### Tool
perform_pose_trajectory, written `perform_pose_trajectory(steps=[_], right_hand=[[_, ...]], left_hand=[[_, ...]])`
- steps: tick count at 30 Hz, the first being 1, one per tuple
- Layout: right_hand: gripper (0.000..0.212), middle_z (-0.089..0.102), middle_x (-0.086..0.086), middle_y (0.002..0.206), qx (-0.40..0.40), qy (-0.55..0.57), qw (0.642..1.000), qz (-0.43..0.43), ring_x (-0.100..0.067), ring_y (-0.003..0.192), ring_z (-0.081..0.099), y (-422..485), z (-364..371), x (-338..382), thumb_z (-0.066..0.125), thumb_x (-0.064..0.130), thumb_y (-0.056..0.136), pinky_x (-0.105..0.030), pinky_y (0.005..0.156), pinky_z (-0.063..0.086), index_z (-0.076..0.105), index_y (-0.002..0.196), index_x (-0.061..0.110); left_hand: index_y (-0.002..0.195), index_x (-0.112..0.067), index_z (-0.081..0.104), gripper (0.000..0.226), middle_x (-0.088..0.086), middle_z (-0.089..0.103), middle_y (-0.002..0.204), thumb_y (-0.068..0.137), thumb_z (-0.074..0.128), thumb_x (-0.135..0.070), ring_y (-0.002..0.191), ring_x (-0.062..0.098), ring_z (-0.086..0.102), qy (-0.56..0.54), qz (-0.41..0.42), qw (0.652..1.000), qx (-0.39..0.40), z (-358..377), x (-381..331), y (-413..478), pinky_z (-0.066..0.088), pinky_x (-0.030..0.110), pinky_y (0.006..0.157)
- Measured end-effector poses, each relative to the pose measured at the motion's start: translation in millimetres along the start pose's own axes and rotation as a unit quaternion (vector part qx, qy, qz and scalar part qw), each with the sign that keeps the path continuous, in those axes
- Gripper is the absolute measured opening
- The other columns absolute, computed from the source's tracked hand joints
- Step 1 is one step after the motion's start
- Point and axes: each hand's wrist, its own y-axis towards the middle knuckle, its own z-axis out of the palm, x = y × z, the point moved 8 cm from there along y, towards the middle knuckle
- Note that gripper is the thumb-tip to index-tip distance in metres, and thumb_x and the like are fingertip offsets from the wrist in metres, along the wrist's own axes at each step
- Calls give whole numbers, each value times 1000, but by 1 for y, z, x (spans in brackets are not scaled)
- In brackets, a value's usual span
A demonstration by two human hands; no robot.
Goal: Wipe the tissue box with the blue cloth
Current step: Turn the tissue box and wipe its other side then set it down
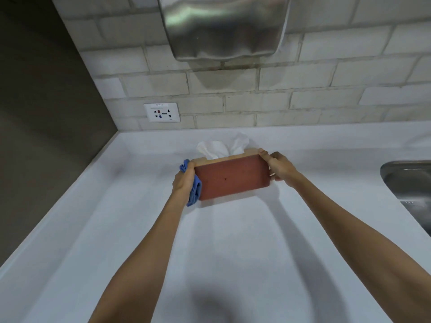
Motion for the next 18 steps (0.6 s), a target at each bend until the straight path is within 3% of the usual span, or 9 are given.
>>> perform_pose_trajectory(steps=[3, 5, 10, 12, 15, 18], right_hand=[[60, 67, -9, 93, 19, -14, 1000, 18, -28, 75, 68, -12, -7, -2, 42, 72, 80, -28, 59, 45, 53, 103, 18], [66, 71, -12, 89, 37, -12, 999, 34, -25, 73, 71, -18, -10, -6, 44, 76, 74, -27, 58, 46, 53, 108, 20], [86, 70, -11, 81, 74, 5, 996, 55, -20, 68, 69, -24, -11, -15, 45, 87, 59, -26, 59, 51, 57, 113, 22], [88, 70, -9, 91, 100, 19, 993, 55, -22, 78, 69, -22, -3, -18, 40, 90, 59, -30, 69, 55, 56, 116, 25], [80, 64, -2, 109, 125, 83, 988, 38, -23, 105, 62, -14, 12, -21, 35, 87, 66, -44, 101, 46, 52, 121, 30], [94, 60, 2, 122, 153, 160, 975, 29, -18, 118, 54, -4, 25, -23, 42, 87, 59, -46, 110, 37, 47, 133, 29]], left_hand=[[70, -9, 49, 48, 7, 52, 68, 88, 44, -53, 62, 17, 49, 34, -23, 999, 29, -3, -8, 1, 39, 31, 76], [79, -6, 54, 49, 10, 53, 69, 89, 42, -52, 62, 18, 49, 67, -32, 996, 53, -4, -14, 2, 39, 30, 73], [43, -11, 42, 61, 5, 44, 33, 91, 39, -48, 49, 17, 41, 87, -23, 992, 88, -2, -26, 3, 33, 24, 50], [39, -10, 45, 65, 4, 46, 33, 91, 39, -49, 51, 17, 43, 86, -24, 992, 93, 0, -27, 6, 34, 24, 51], [57, -8, 55, 56, 9, 54, 59, 90, 41, -51, 60, 18, 50, 80, -33, 992, 93, 2, -26, 12, 39, 25, 57], [73, -7, 56, 49, 8, 55, 68, 90, 41, -51, 65, 17, 50, 70, -37, 994, 77, 4, -25, 18, 41, 29, 71]])
